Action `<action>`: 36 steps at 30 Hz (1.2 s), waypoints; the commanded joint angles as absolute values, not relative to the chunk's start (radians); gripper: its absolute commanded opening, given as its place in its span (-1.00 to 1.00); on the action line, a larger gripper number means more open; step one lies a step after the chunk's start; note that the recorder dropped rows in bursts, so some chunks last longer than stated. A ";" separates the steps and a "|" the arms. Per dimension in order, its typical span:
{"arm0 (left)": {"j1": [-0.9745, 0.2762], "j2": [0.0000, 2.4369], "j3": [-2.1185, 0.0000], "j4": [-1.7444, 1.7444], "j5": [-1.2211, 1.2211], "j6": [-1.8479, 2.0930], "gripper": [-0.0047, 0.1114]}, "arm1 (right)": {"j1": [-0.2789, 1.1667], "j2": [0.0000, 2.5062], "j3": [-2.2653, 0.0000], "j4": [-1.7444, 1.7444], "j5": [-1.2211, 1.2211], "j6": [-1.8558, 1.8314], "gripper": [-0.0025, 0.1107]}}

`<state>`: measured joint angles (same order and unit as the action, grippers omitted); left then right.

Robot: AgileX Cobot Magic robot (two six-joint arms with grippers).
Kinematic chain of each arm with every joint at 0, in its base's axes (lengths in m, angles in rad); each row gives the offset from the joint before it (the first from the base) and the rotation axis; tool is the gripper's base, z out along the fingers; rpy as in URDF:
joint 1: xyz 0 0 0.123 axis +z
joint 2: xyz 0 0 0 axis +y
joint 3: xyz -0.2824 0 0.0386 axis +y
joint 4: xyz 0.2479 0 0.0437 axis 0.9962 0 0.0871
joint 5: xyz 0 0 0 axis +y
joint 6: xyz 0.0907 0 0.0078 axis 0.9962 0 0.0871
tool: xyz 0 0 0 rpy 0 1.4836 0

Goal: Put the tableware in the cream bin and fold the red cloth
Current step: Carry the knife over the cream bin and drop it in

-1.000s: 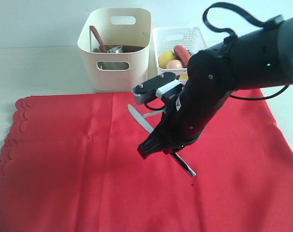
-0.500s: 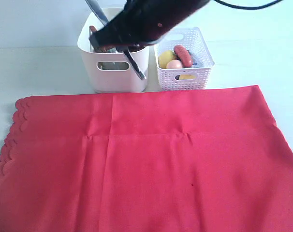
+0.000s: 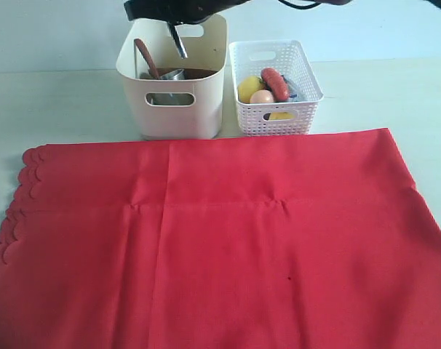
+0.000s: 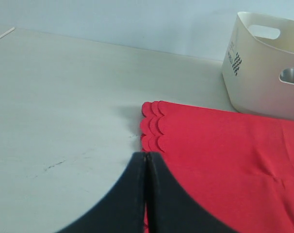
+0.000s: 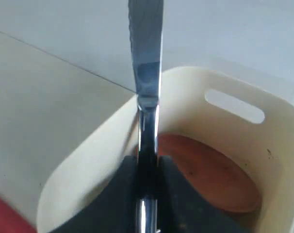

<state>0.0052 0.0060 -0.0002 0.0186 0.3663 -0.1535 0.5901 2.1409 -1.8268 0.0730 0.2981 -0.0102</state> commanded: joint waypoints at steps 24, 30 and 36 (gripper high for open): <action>0.001 0.000 0.000 0.019 0.361 -0.157 -0.92 | 0.536 2.194 -1.835 0.067 0.467 0.012 -0.34; 0.001 0.000 0.000 0.019 0.361 -0.157 -0.92 | 0.536 2.131 -1.835 0.071 0.627 0.012 -0.34; 0.001 0.000 0.000 0.019 0.361 -0.155 -0.92 | 0.536 2.083 -1.835 0.071 0.771 0.012 -0.36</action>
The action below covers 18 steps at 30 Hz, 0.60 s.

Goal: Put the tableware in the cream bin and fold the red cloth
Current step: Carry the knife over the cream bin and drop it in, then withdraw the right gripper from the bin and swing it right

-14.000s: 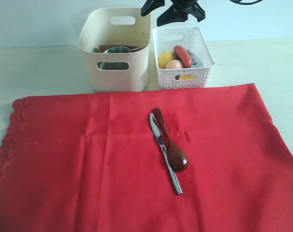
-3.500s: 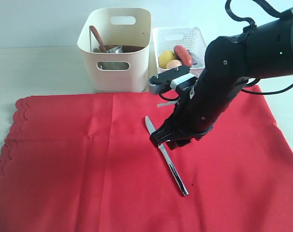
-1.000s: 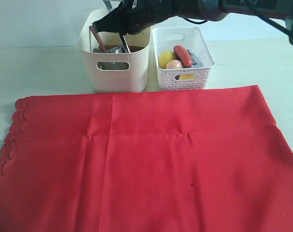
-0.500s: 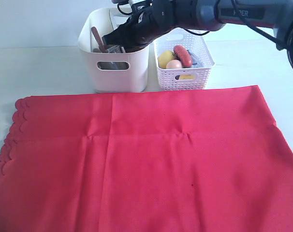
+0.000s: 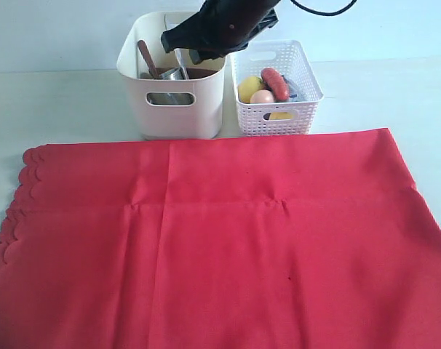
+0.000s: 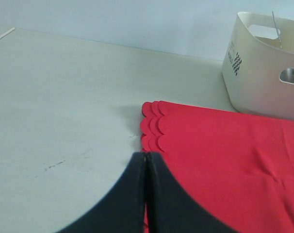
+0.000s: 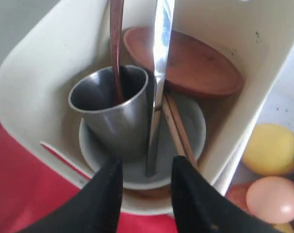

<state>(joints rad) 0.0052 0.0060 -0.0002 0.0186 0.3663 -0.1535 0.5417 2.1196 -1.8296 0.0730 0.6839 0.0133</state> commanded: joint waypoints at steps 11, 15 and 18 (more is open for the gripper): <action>0.001 0.000 0.000 0.019 0.361 -0.157 -0.92 | 0.536 2.017 -1.831 0.065 0.954 0.000 -0.80; 0.001 0.000 0.000 0.019 0.361 -0.157 -0.92 | 0.536 1.983 -1.831 0.036 0.981 -0.007 -0.96; 0.001 0.000 0.000 0.019 0.361 -0.157 -0.92 | 0.536 1.949 -1.831 0.012 0.996 -0.026 -0.96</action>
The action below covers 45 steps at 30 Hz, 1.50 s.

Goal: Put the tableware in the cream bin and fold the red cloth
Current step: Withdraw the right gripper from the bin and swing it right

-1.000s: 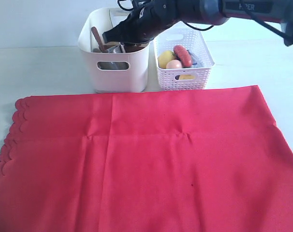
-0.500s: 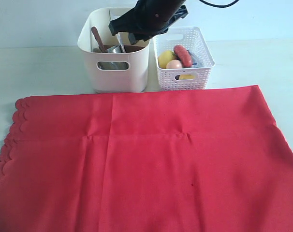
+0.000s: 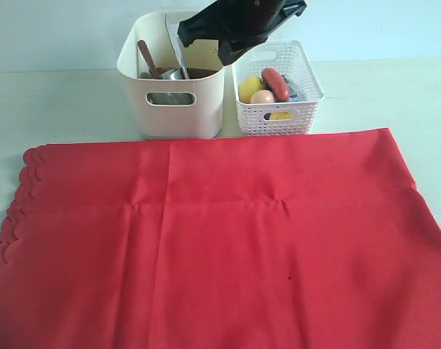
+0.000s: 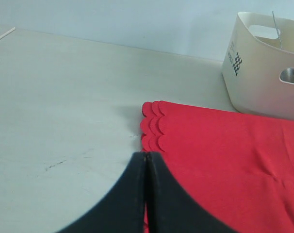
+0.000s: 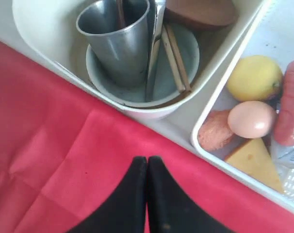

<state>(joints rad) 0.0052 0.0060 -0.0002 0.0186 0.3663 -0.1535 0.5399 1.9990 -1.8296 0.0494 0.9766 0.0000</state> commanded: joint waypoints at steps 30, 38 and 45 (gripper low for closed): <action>0.001 0.000 0.000 0.019 0.368 -0.157 -0.92 | 0.532 1.309 -1.178 -0.089 0.855 -0.049 -0.96; 0.001 0.027 -0.093 0.019 0.378 -0.157 -0.92 | 0.532 1.197 -1.016 -0.089 0.833 -0.025 -0.96; 0.001 0.196 -0.243 0.019 0.378 -0.157 -0.92 | 0.532 1.181 -0.912 -0.092 0.794 -0.010 -0.96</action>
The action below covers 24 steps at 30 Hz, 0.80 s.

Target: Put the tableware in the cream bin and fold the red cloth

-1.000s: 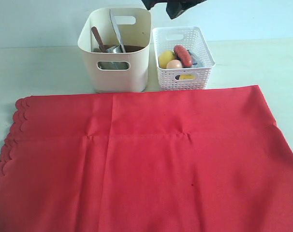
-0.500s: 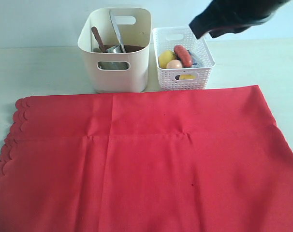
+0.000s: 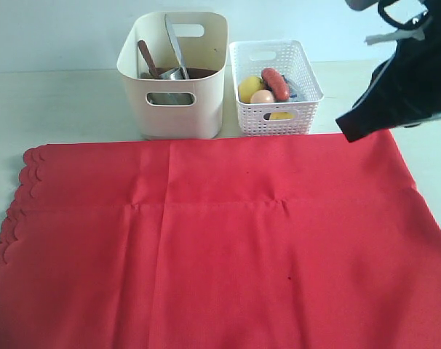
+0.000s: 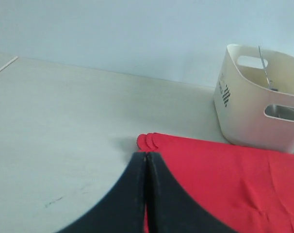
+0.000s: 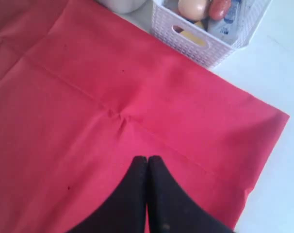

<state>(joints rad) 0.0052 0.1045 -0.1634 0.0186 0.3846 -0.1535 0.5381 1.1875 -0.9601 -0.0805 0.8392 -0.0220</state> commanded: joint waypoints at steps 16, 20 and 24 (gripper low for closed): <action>0.001 0.512 -0.433 0.019 0.378 -0.157 -0.92 | 0.532 1.223 -0.695 -0.224 0.538 0.146 -0.96; 0.001 0.512 -0.433 0.019 0.378 -0.157 -0.92 | 0.532 1.268 -0.691 -0.224 0.523 0.150 -0.96; 0.001 0.512 -0.433 0.019 0.378 -0.157 -0.92 | 0.532 1.329 -0.691 -0.222 0.520 0.154 -0.96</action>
<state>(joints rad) 0.0052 0.5074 -0.4257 0.0186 0.3846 -0.1535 0.5381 1.2931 -0.6952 -0.2129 0.5364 0.1458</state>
